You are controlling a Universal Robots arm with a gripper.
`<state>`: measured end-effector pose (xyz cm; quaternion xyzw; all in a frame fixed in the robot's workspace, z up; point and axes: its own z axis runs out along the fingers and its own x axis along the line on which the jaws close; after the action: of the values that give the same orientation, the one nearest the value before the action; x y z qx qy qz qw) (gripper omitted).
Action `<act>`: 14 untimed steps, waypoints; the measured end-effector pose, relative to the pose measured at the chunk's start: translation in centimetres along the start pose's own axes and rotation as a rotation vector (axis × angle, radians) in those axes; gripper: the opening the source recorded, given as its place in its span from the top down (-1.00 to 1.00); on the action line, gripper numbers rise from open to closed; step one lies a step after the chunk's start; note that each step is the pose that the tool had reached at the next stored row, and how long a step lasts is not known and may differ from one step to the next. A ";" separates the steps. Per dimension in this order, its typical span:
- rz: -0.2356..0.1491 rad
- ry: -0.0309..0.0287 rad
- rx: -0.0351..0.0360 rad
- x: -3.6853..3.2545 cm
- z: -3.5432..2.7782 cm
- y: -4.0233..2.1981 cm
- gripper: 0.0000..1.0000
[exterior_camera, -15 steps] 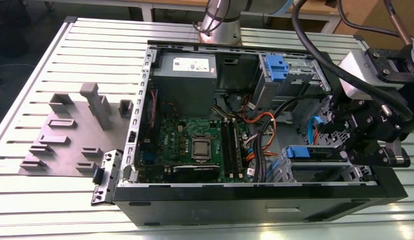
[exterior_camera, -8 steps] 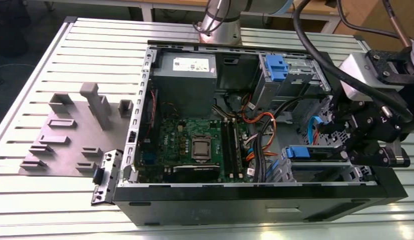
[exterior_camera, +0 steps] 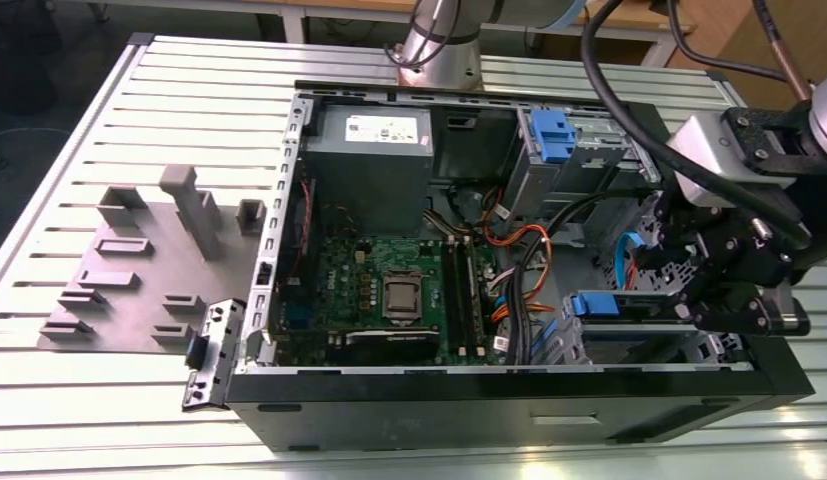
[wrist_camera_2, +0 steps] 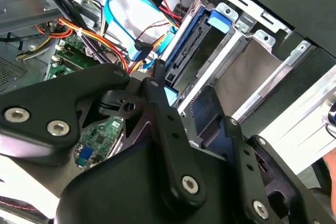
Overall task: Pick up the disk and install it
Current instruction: 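Insert the first disk wire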
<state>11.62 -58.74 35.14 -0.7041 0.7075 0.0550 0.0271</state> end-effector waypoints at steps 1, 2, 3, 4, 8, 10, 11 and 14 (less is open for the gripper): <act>0.000 0.0000 0.0000 -0.02 0.04 0.00 0.04; 0.000 0.0000 0.0000 -0.02 0.04 0.00 0.04; 0.000 0.0000 0.0000 -0.02 0.04 0.00 0.04; 0.000 -0.0001 0.0000 -0.02 0.04 0.00 0.04; 0.000 0.0000 0.0000 -0.03 0.05 0.00 0.04; 0.000 0.0000 0.0000 -0.03 0.06 0.00 0.04; 0.000 0.0000 0.0000 -0.03 0.03 0.00 0.04; 0.000 0.0001 0.0000 -0.08 -0.36 0.01 0.04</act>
<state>11.62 -58.70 35.51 -0.7041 0.7075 0.0549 0.0271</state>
